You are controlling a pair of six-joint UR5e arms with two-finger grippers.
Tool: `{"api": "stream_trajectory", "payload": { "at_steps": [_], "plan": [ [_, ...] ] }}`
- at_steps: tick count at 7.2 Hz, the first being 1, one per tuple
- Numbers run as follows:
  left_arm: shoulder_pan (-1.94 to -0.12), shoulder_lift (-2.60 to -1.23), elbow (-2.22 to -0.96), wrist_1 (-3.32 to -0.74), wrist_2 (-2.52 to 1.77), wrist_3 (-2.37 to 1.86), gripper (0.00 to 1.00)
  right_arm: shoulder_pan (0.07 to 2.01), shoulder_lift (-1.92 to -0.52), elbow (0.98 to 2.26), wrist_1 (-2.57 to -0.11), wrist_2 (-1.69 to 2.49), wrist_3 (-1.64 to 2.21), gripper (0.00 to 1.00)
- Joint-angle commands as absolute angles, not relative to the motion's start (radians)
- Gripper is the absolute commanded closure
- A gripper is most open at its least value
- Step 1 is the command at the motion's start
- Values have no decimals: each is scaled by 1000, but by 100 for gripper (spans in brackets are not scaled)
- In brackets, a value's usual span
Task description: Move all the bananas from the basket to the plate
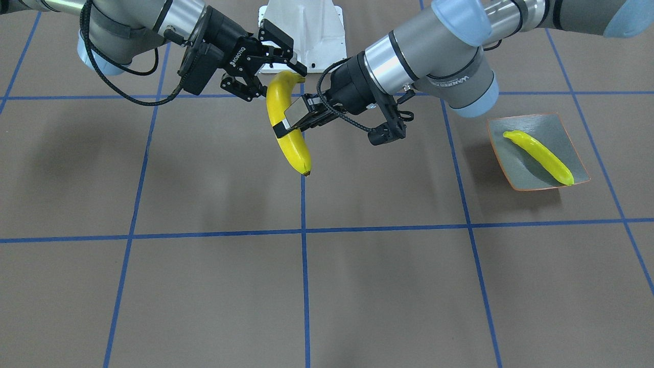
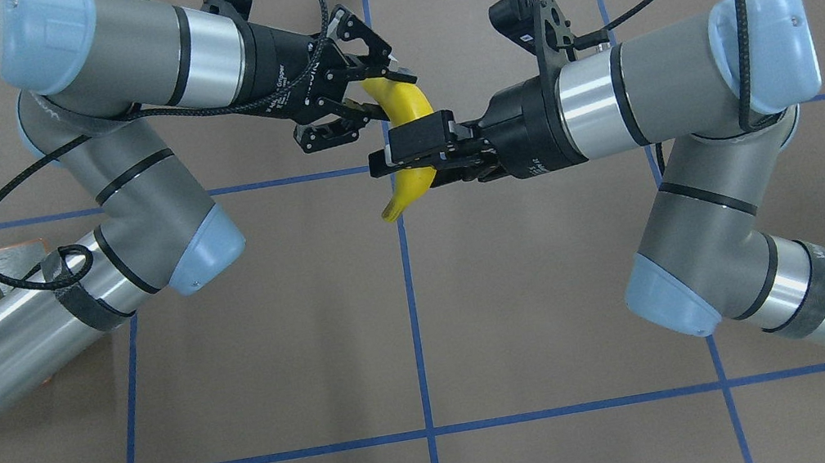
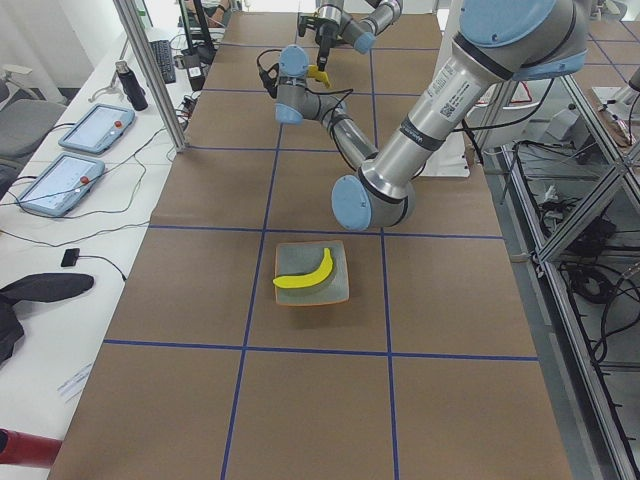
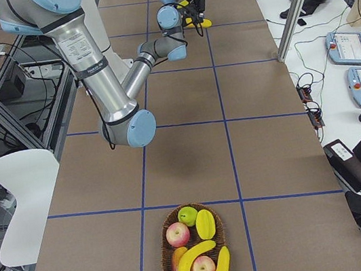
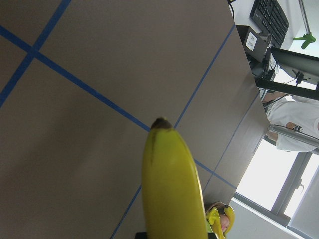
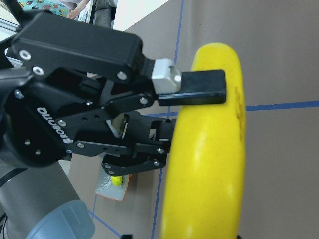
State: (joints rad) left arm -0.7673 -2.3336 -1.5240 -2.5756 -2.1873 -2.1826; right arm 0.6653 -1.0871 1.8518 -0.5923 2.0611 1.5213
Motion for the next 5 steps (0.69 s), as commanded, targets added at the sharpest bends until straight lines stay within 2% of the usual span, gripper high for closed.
{"api": "stream_trajectory", "payload": {
  "at_steps": [1,3,5],
  "plan": [
    [-797,-2294,-1545,-2576,-2195,-2169,100,679,-1167,1865,-511,2066,1523,0],
    [-872,-2130,-1623,-2571,-2270,-2090,100,716,-1251,1876,-502,2063,1522,0],
    [-998,-1955,-1647,-2565,-2351,-2049,100,770,-1333,1884,-503,2056,1522,0]
  ]
}}
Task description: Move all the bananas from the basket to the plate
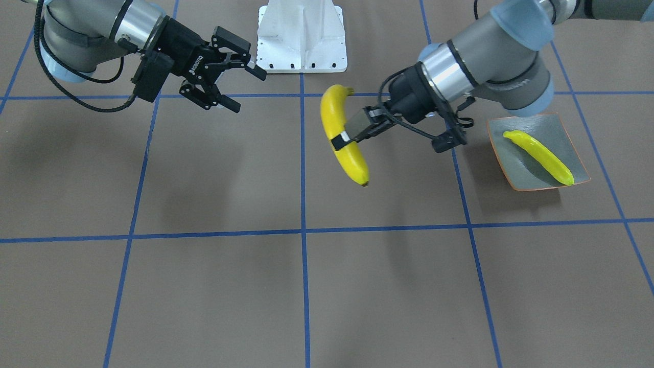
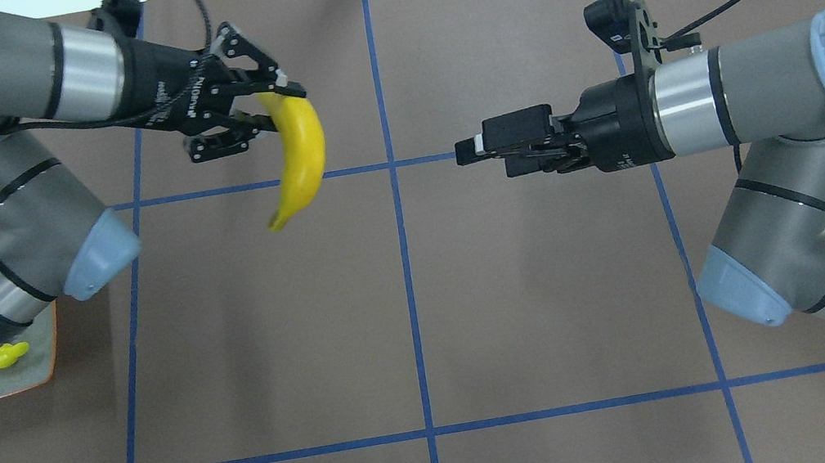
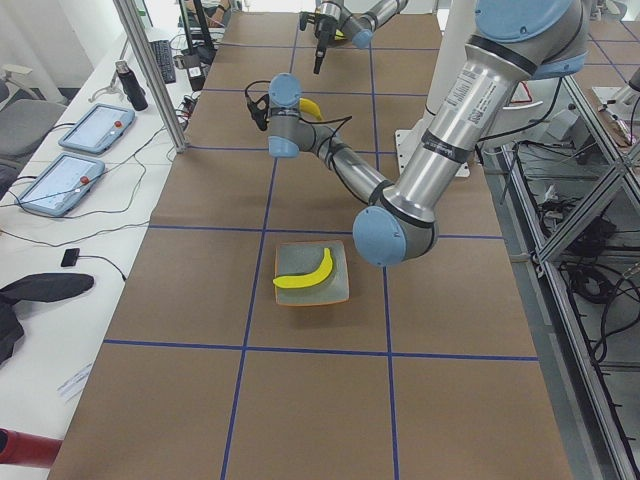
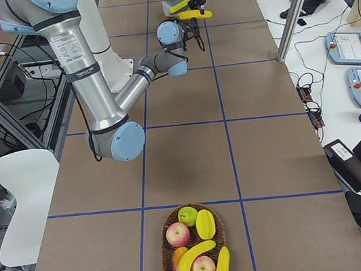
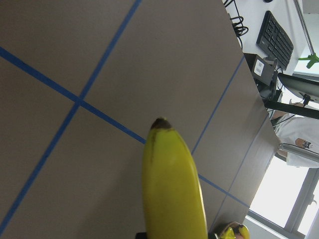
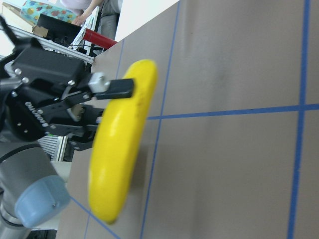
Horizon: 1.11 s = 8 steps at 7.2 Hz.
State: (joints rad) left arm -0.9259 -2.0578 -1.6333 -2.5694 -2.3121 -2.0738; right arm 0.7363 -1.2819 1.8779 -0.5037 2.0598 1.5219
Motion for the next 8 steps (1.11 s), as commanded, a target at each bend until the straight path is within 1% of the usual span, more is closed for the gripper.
{"api": "stream_trajectory", "payload": {
  "at_steps": [1,2,3,5,7,8],
  "plan": [
    [-1034,-1869,-1646,-2559,-2353,-1970,100,785,-1379,1888,-503,2051,1522,0],
    [-1058,-1774,-1654,-2542,-2359,-1860,100,793,-1419,1881,-505,2042,1520,0],
    [-1081,-1729,-1657,-2501,-2367,-1817,100,795,-1464,1878,-508,1995,1520,0],
    [-1104,-1569,-1661,-2474,-2359,-1588,100,793,-1506,1873,-514,1938,1519,0],
    [-1131,-1552,-1709,-2264,-2314,-1427,100,792,-1522,1871,-514,1888,1519,0],
    [-1118,-1554,-1765,-2106,-2256,-1414,100,792,-1523,1871,-514,1888,1520,0]
  ]
}}
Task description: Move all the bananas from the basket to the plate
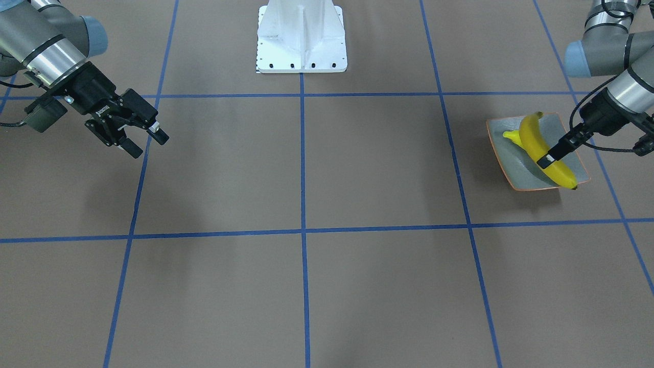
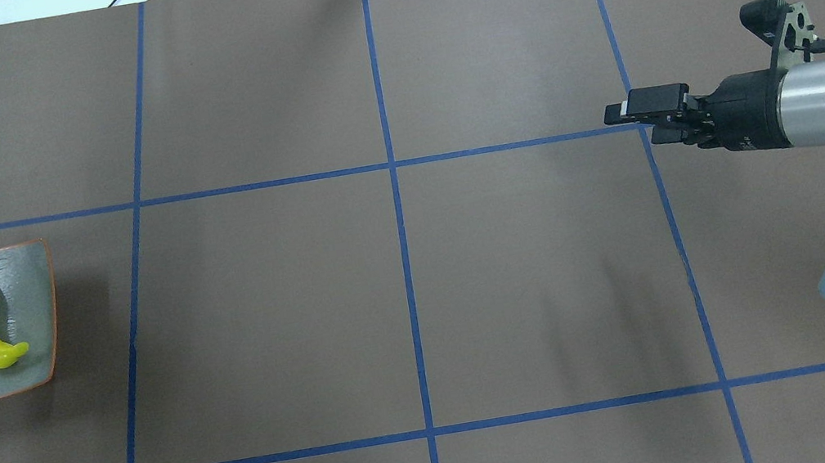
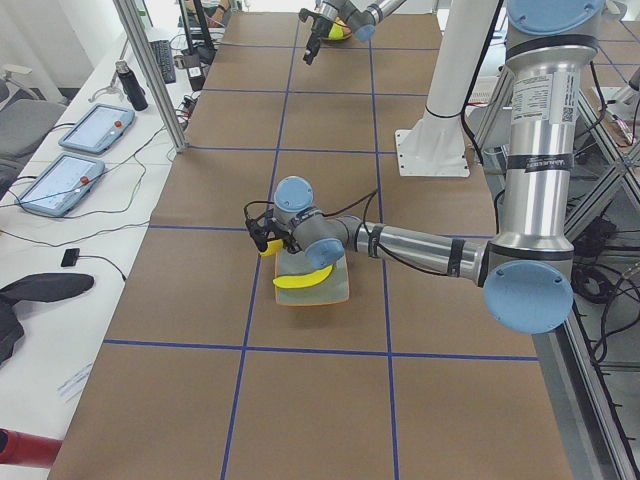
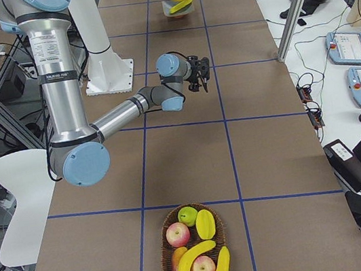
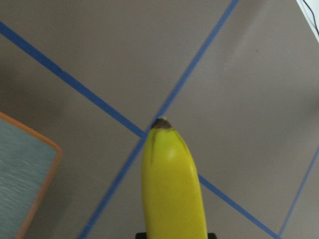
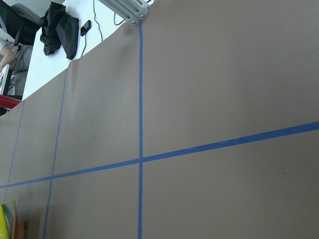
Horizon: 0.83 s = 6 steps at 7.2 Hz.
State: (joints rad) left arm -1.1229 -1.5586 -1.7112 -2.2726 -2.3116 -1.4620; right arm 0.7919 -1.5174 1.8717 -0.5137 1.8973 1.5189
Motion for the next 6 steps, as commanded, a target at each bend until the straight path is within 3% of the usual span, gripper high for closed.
{"api": "stream_trajectory", "payload": {
  "at_steps": [1,6],
  "plan": [
    [-1115,-1554,-1804,-1997,-2222,-1358,100,792,-1529,1870,-514,1888,1519,0],
    [-1068,-1559,-1805,-1829,-2148,-1342,100,792,-1528,1861,-514,1888,1520,0]
  ]
}}
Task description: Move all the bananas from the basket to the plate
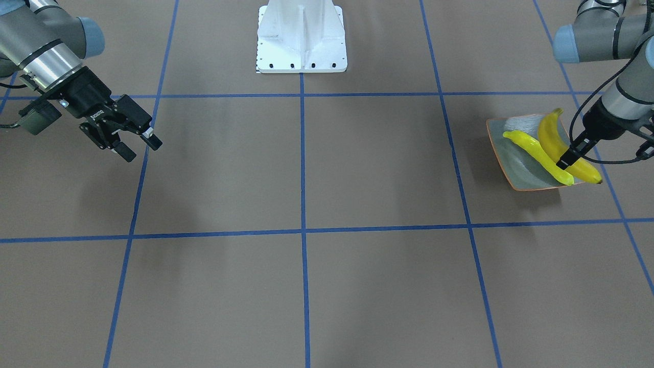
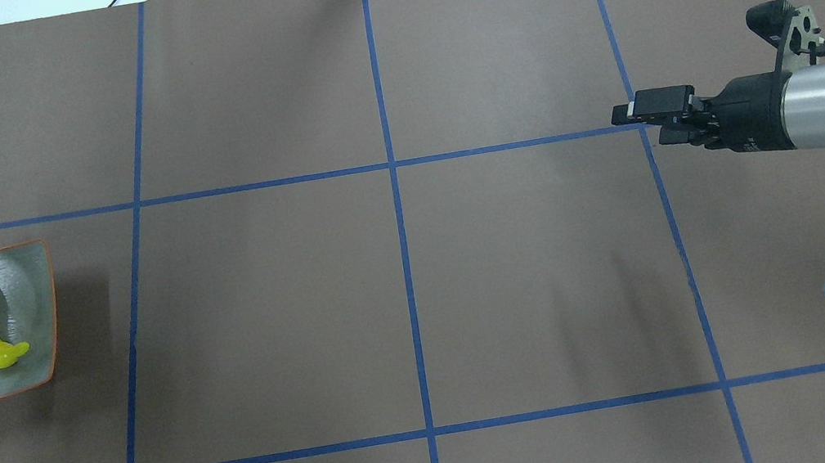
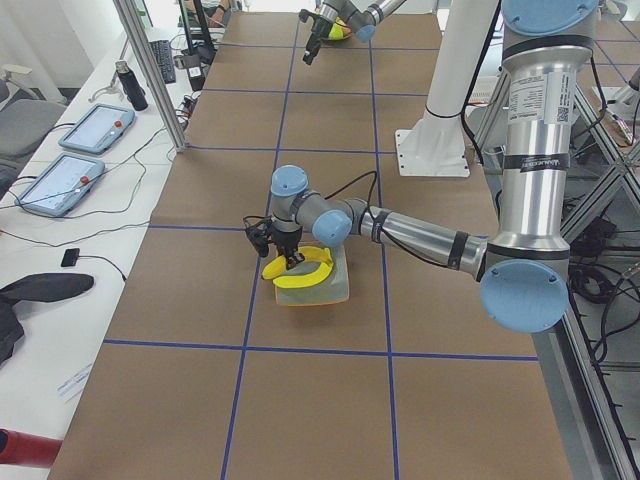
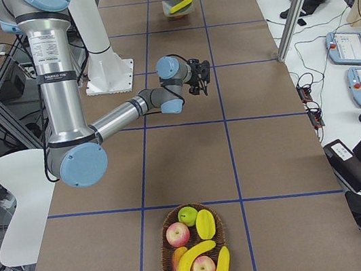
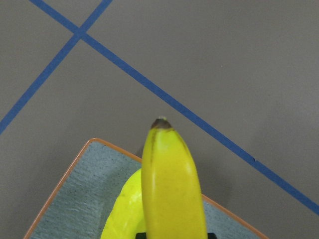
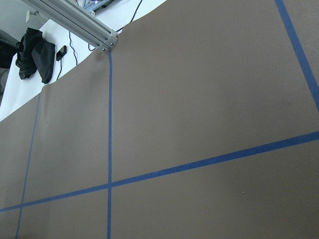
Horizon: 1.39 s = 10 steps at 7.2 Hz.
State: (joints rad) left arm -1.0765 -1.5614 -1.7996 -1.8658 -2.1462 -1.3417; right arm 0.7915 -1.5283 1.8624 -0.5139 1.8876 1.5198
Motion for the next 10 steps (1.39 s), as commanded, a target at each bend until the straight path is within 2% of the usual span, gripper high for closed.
{"api": "stream_trajectory", "payload": {
  "at_steps": [1,4,8,10],
  "plan": [
    [-1065,-1554,-1807,-1807,-2152,-1341,100,792,-1528,1862,-514,1888,1520,0],
    [-1058,-1480,-1821,-1804,-2154,-1342,100,792,-1528,1864,-511,1888,1520,0],
    [-1040,-1476,-1819,-1790,-2152,-1344,64,793,-1529,1874,-508,1888,1522,0],
    [-1034,-1453,-1821,-1793,-2145,-1342,51,795,-1529,1876,-506,1888,1523,0]
  ]
}}
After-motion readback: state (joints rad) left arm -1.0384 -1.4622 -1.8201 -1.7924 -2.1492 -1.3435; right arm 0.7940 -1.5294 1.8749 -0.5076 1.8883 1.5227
